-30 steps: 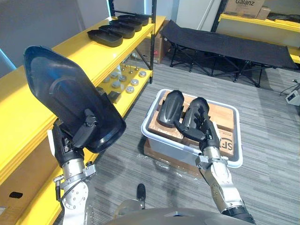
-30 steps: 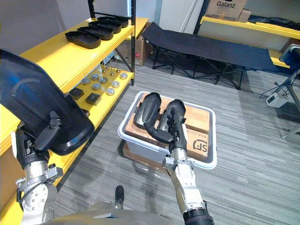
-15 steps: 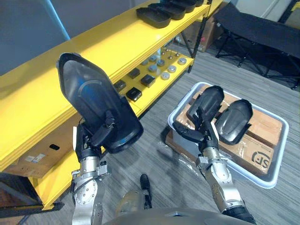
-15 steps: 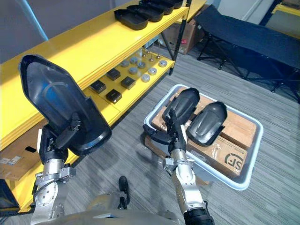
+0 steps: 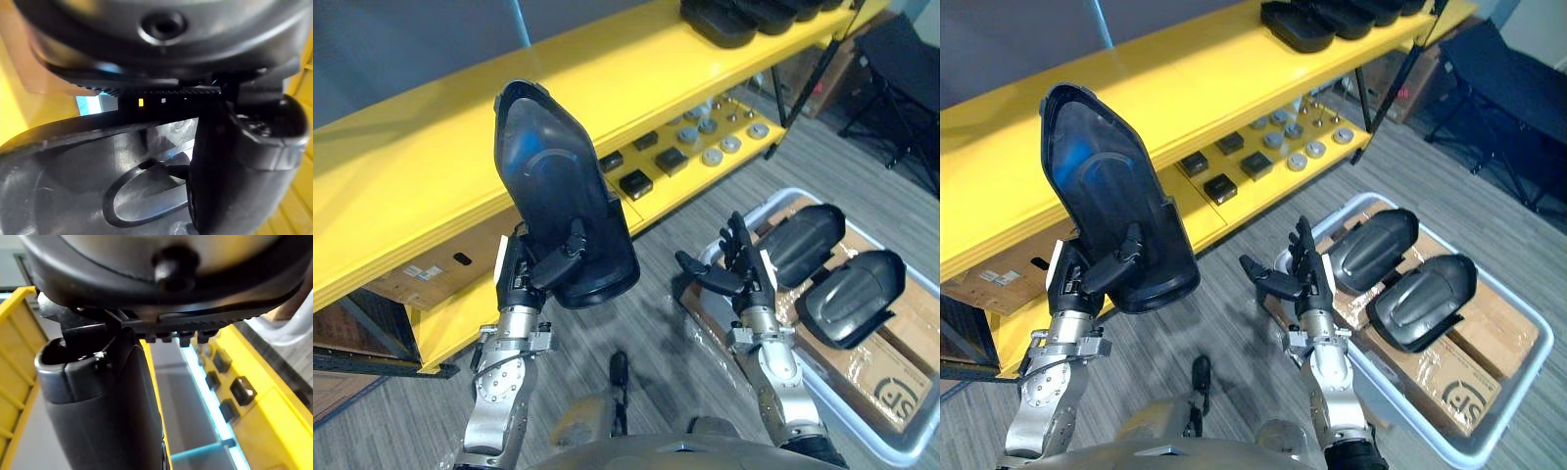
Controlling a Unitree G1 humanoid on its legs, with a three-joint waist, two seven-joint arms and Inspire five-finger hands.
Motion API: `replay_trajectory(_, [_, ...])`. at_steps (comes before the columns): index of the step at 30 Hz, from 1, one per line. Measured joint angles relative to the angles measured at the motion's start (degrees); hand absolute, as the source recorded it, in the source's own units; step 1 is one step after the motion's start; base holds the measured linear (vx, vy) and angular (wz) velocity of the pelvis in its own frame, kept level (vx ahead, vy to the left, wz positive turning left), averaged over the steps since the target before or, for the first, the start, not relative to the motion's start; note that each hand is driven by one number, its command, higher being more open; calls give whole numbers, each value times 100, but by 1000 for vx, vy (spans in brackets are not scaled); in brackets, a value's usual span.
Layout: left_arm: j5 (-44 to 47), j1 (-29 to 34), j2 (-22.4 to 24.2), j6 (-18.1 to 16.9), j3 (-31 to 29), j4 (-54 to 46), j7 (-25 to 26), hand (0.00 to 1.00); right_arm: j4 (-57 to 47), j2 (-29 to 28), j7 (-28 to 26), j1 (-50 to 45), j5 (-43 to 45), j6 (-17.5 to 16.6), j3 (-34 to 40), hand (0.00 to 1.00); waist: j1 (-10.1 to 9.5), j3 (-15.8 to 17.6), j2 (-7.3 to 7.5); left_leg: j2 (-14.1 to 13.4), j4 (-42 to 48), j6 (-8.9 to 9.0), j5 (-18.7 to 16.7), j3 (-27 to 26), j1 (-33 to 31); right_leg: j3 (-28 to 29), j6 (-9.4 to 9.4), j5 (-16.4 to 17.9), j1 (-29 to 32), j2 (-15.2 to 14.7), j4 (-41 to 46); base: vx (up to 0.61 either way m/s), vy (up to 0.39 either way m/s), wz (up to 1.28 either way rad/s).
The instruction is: Walk over and take three plastic housings, then place them on the shelf
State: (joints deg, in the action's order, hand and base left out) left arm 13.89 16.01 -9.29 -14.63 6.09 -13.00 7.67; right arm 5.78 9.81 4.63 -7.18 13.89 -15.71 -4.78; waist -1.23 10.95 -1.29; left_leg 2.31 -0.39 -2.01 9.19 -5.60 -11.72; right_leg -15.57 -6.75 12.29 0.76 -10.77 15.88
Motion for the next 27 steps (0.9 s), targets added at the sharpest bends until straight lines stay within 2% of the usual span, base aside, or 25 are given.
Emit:
replay_trajectory(5, [-2, -48, 6, -36, -30, -8, 336, 0, -12, 56, 107, -54, 35, -184, 203, 100, 40, 147, -37, -89, -58, 76, 52, 69, -1, -109, 155, 91, 42, 97, 21, -19, -77, 4])
replay_trajectory(7, [-18, -62, 51, -44, -92, -42, 501, 0, -141, 56, 101, -52, 73, -272, 192, 100, 0, 289, -52, -96, 285, 88, -108, 34, -98, -75, 198, 124, 39, 64, 127, 35, -18, -7])
replay_trajectory(11, [-28, -64, 209, -47, -371, -84, 684, 0, -195, 22, 75, 20, 58, -375, 40, 100, -42, 428, -60, -134, 1692, 56, -968, -118, -424, 56, 152, 446, -42, -77, 574, 36, 25, -13])
replay_trajectory(12, [-28, -64, 247, -47, -422, -109, 683, 0, -198, -10, 79, 16, 57, -378, 29, 100, -37, 431, -53, -123, 1819, 27, -1091, -145, -434, 51, 184, 524, -89, -105, 613, 72, 71, -3])
replay_trajectory(13, [-28, -53, 276, -49, -497, -192, 674, 0, -201, -124, 85, 0, 57, -384, 27, 100, -39, 467, 28, -62, 2043, -15, -1278, -203, -431, 64, 311, 664, -174, -177, 644, 101, 113, -3])
replay_trajectory(14, [-30, -31, 254, -65, -549, -324, 621, 0, -225, -271, 85, -42, 59, -389, 27, 100, -58, 486, 106, -92, 2631, -248, -1617, -358, -482, 23, 370, 744, -254, -290, 691, 131, 129, -5])
replay_trajectory(15, [-32, -20, 248, -112, -555, -346, 563, 0, -241, -294, 90, -113, 58, -409, 29, 100, -66, 447, 77, -102, 2943, -310, -1823, -428, -460, 5, 398, 785, -328, -320, 837, 219, 116, -8])
replay_trajectory(16, [-40, -15, 269, -229, -626, -378, 441, 0, -275, -323, 102, -230, 56, -479, 9, 100, -98, 449, 125, -64, 2943, -220, -2287, -430, -300, 48, 643, 771, 39, -484, 1899, 230, 115, 11])
replay_trajectory(17, [-68, -32, 268, -234, -648, -390, 378, 0, -257, -374, 103, -314, 53, -480, -32, 100, -26, 439, 203, 64, 2853, -280, -2335, -344, -175, 218, 1018, 257, 602, -712, 2998, 299, 123, 25])
replay_trajectory(18, [-107, 1, 238, -231, -649, -390, 326, 0, -196, -438, 100, -354, 39, -479, -34, 100, 20, 435, 218, 98, 2662, -323, -2302, -281, 3, 363, 1054, -240, 855, -741, 3455, 307, 137, 40])
replay_trajectory(19, [-113, 20, 203, -231, -651, -392, 264, 0, -185, -508, 100, -405, 10, -480, -22, 100, 51, 401, 220, 97, 2439, -381, -2229, -214, 212, 448, 898, -103, 916, -656, 3469, 303, 87, 28])
replay_trajectory(20, [-110, 17, 197, -231, -657, -393, 257, 0, -186, -525, 93, -402, -5, -480, -24, 100, 48, 370, 218, 99, 2346, -361, -2206, -169, 288, 467, 796, 30, 936, -568, 3311, 310, 68, 27])
replay_trajectory(21, [-107, -24, 195, -231, -704, -393, 262, 0, -221, -567, 50, -383, -12, -481, -16, 100, 53, 322, 198, 107, 2129, -345, -2188, -30, 448, 501, 624, 269, 998, -292, 2669, 186, 36, 17])
replay_trajectory(22, [-106, -32, 193, -231, -713, -393, 266, 0, -224, -571, 39, -376, -12, -481, -16, 100, 55, 316, 190, 106, 2090, -342, -2186, -8, 482, 507, 620, 292, 1027, -254, 2562, 353, 38, 39])
replay_trajectory(23, [-94, -63, 152, -219, -703, -390, 292, 0, -262, -570, -56, -398, -18, -481, 43, 100, 112, 269, 138, 106, 1892, -318, -2157, 147, 655, 674, 569, 323, 1230, 80, 2020, 294, 18, 54])
replay_trajectory(25, [-95, -103, 148, -187, -651, -389, 303, 0, -428, -569, -114, -525, -12, -480, 145, 100, 204, 238, 59, 107, 1779, -297, -2165, 373, 829, 935, 463, 256, 1418, 352, 1586, 299, -12, 75])
replay_trajectory(27, [-91, -87, 172, -175, -578, -386, 393, 0, -685, -561, -183, -751, -6, -481, 235, 100, 258, 140, 24, 115, 1772, -123, -2265, 613, 1146, 1363, 266, -18, 1509, 608, 844, 357, -83, 81])
